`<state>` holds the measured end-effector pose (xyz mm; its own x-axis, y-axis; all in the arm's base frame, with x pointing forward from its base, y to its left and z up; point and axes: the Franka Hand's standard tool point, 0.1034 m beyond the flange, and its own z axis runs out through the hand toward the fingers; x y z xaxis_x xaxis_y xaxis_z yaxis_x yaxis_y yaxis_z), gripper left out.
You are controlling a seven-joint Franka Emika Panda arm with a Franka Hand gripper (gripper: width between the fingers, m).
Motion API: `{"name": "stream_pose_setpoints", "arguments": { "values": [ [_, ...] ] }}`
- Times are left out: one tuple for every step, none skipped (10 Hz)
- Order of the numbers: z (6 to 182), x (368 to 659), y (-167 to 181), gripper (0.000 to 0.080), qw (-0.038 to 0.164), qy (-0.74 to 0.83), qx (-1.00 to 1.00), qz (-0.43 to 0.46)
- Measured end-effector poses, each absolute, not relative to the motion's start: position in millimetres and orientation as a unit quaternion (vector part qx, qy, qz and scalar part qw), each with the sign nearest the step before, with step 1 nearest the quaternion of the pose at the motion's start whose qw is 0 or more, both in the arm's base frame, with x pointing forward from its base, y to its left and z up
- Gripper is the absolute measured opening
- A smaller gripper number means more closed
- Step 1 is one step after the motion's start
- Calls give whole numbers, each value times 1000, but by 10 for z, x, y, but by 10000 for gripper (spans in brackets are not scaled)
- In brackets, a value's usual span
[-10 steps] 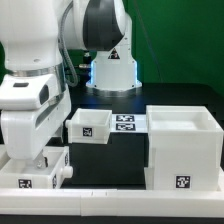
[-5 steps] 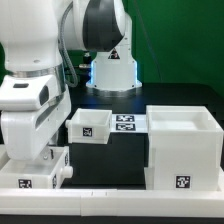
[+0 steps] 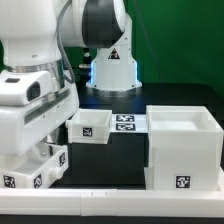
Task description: Assemble drawer
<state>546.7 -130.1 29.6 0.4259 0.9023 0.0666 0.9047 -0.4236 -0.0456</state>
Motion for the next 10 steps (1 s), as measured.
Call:
{"name": "stream_pose_setpoints", "arguments": {
  "values": [
    [313,5478,-1212,38,45,-477,-877,-20],
    [325,5474,-1093,38,51,-395,-917,-21],
    [335,5484,-996,38,51,-340,-939,-16],
    [322,5476,-1013,38,53,-337,-940,-15],
    [317,5472,-1016,38,54,-300,-952,-14],
    [315,5474,-1001,38,56,-273,-960,-12],
    [320,5485,-974,38,58,-224,-973,-12],
    [344,5532,-893,38,60,-118,-991,-14],
    [331,5555,-833,38,68,-32,-997,-9],
    [329,5587,-830,38,78,43,-996,-5]
  ]
}}
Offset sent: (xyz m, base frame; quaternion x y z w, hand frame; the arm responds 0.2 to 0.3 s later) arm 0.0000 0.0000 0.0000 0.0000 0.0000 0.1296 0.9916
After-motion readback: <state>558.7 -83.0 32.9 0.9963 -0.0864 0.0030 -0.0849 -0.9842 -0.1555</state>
